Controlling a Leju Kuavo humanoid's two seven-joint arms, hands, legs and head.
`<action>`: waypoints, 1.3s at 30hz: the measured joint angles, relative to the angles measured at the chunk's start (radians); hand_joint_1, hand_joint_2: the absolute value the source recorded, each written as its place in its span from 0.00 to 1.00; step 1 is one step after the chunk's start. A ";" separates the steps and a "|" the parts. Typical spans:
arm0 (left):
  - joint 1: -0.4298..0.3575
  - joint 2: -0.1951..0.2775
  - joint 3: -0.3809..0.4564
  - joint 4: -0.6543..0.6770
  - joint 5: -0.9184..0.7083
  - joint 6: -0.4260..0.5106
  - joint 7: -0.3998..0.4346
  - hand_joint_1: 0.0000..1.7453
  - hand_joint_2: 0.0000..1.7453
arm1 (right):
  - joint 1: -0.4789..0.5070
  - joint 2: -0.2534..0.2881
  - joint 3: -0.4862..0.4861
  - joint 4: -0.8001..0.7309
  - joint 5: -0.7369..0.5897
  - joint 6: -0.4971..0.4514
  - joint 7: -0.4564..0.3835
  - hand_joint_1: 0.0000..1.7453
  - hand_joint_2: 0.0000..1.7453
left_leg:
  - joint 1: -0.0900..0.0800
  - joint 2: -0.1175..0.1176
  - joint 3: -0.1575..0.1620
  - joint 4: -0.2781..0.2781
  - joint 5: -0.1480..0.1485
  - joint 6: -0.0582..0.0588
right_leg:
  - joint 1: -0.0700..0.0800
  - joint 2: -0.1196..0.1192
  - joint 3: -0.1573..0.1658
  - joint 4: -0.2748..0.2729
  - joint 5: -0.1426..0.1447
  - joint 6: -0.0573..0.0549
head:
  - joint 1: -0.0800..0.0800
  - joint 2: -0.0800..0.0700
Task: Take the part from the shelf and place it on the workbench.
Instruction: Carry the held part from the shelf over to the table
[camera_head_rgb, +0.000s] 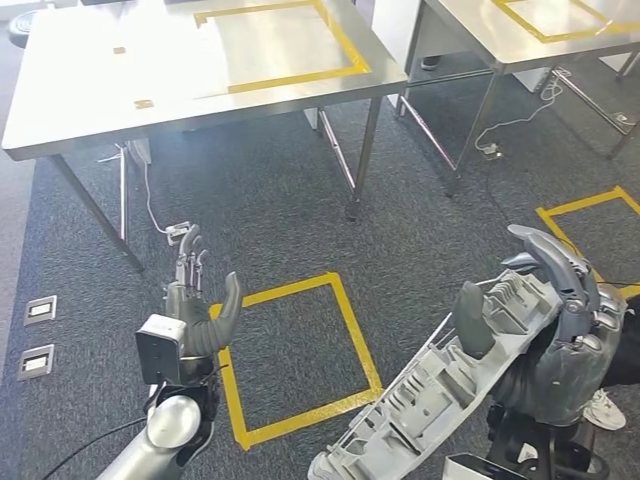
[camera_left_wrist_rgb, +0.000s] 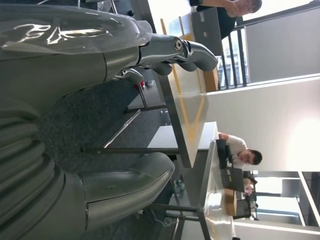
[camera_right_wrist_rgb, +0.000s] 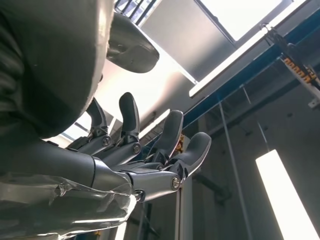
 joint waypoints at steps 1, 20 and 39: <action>0.000 0.000 0.000 0.000 0.000 0.000 0.000 0.00 1.00 | 0.000 0.000 0.000 0.000 0.000 0.000 0.000 1.00 1.00 | -0.002 -0.002 0.020 0.000 -0.016 0.001 | 0.004 0.000 -0.017 -0.020 -0.012 -0.006 | 0.004 0.000; 0.004 0.002 -0.001 0.010 0.006 -0.001 -0.009 0.00 1.00 | 0.005 0.000 -0.001 0.008 0.004 0.000 -0.009 1.00 1.00 | 0.010 -0.002 -0.149 0.026 0.067 -0.054 | 0.012 0.021 0.214 -0.333 0.138 -0.049 | -0.035 0.000; 0.001 -0.012 0.000 0.030 0.000 -0.018 -0.029 0.00 1.00 | 0.014 0.000 -0.008 0.017 0.003 0.000 -0.010 1.00 1.00 | -0.004 -0.013 0.115 -0.001 -0.069 -0.039 | 0.021 0.008 0.034 -0.271 0.266 -0.052 | 0.025 0.000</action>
